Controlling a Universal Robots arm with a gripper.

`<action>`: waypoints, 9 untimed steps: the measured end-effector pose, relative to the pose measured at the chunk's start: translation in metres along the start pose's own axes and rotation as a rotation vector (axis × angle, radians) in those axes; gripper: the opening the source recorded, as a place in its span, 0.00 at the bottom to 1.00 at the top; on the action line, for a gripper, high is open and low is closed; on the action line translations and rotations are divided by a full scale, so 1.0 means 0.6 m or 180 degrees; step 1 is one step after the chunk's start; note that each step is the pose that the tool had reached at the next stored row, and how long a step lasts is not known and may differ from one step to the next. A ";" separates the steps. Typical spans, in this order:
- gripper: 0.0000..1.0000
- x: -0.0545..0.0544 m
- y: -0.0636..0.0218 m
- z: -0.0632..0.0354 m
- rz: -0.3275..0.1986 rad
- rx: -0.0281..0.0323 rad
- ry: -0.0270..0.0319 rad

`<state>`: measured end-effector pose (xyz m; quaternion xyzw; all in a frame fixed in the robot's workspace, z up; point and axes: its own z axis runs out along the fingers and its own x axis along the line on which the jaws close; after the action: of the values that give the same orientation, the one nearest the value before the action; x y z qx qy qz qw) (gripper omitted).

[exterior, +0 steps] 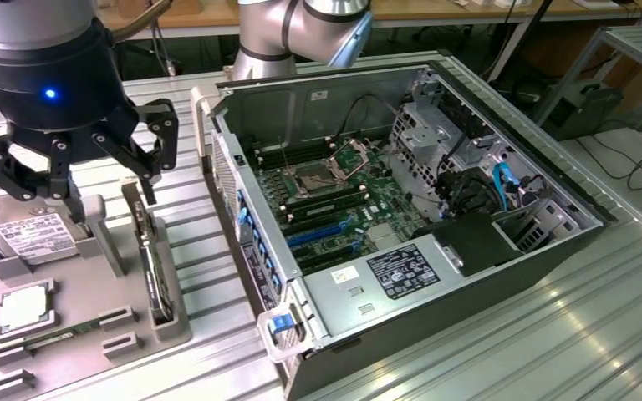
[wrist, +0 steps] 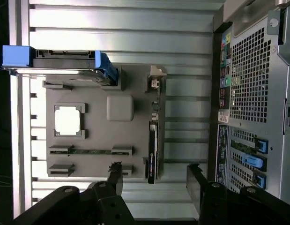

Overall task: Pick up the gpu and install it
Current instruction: 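Pick up the gpu and move the gpu toward the slot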

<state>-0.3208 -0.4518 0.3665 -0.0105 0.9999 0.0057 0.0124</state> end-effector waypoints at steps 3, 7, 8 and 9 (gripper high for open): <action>0.66 0.000 0.005 0.007 0.0000 -0.0001 -0.0001; 0.66 0.000 0.005 0.019 0.0000 0.0000 0.0000; 0.66 0.000 0.005 0.022 0.0000 0.0000 0.0000; 0.66 0.000 0.005 0.023 0.0000 0.0002 -0.0001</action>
<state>-0.3207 -0.4488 0.3527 -0.0106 0.9999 0.0054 0.0125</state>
